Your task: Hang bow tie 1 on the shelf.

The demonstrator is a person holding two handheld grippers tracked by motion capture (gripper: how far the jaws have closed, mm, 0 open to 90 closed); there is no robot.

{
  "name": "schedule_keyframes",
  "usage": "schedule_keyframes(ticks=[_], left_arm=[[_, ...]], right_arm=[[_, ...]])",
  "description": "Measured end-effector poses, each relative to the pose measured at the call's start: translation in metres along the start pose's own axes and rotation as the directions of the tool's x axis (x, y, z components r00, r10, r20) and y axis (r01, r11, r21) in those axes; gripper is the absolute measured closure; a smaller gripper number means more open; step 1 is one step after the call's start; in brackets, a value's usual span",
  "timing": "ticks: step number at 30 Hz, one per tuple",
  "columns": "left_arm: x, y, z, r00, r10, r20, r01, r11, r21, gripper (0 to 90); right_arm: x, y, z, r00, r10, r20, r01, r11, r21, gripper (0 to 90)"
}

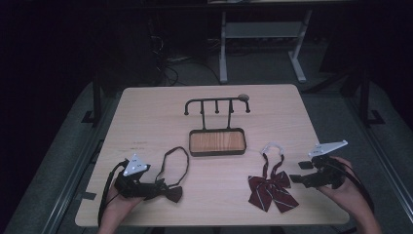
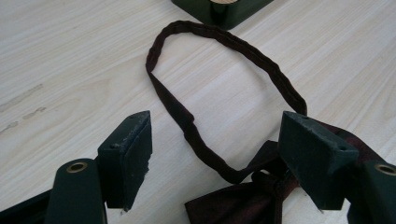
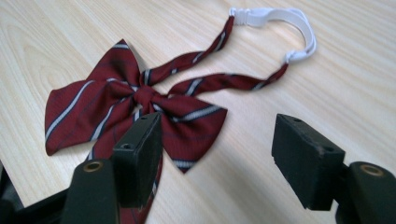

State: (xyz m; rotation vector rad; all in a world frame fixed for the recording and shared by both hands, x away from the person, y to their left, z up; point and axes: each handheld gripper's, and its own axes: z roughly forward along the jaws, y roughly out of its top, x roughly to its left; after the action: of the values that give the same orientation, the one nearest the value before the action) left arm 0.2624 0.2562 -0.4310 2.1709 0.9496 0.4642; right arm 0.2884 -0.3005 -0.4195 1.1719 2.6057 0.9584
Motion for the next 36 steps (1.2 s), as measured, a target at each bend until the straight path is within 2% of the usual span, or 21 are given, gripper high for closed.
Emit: schedule_keyframes(ticks=[1, 3, 4, 11, 17, 24, 36], left_arm=[[0.0, -0.001, 0.0, 0.9999, -0.012, 0.0, 0.012, 0.9999, -0.007, 26.7], [0.001, -0.001, -0.001, 1.0, 0.001, -0.003, -0.001, 1.0, 0.005, 26.7], [0.001, -0.001, -0.001, 1.0, -0.006, -0.004, 0.006, 1.0, 0.0, 26.7], [-0.001, -0.001, 0.001, 1.0, 0.002, 0.0, -0.002, 1.0, 0.006, 26.7], [-0.001, -0.001, 0.0, 1.0, 0.0, -0.006, 0.0, 1.0, 0.003, 26.6], [0.0, -0.001, 0.0, 1.0, 0.0, -0.005, 0.0, 1.0, -0.002, 26.3], [0.001, -0.002, -0.002, 1.0, 0.001, -0.007, -0.001, 1.0, -0.006, 26.1]], right_arm=[[0.0, 0.004, 0.0, 1.0, -0.007, -0.001, 0.007, 1.0, 0.006, 33.2], [-0.001, 0.01, 0.002, 0.9997, -0.023, -0.007, 0.024, 1.0, 0.01, 33.2], [-0.001, 0.014, 0.003, 0.9995, -0.031, -0.007, 0.031, 0.999, 0.011, 33.0], [-0.005, 0.033, 0.006, 0.9993, -0.037, -0.006, 0.037, 0.998, 0.043, 32.7], [-0.014, 0.044, 0.01, 0.9998, -0.018, -0.01, 0.019, 0.998, 0.065, 33.6], [-0.021, 0.06, 0.016, 0.9998, -0.019, 0.002, 0.019, 0.995, 0.094, 35.0], [-0.027, 0.086, 0.028, 0.9996, -0.015, 0.023, 0.012, 0.99, 0.139, 38.7]])
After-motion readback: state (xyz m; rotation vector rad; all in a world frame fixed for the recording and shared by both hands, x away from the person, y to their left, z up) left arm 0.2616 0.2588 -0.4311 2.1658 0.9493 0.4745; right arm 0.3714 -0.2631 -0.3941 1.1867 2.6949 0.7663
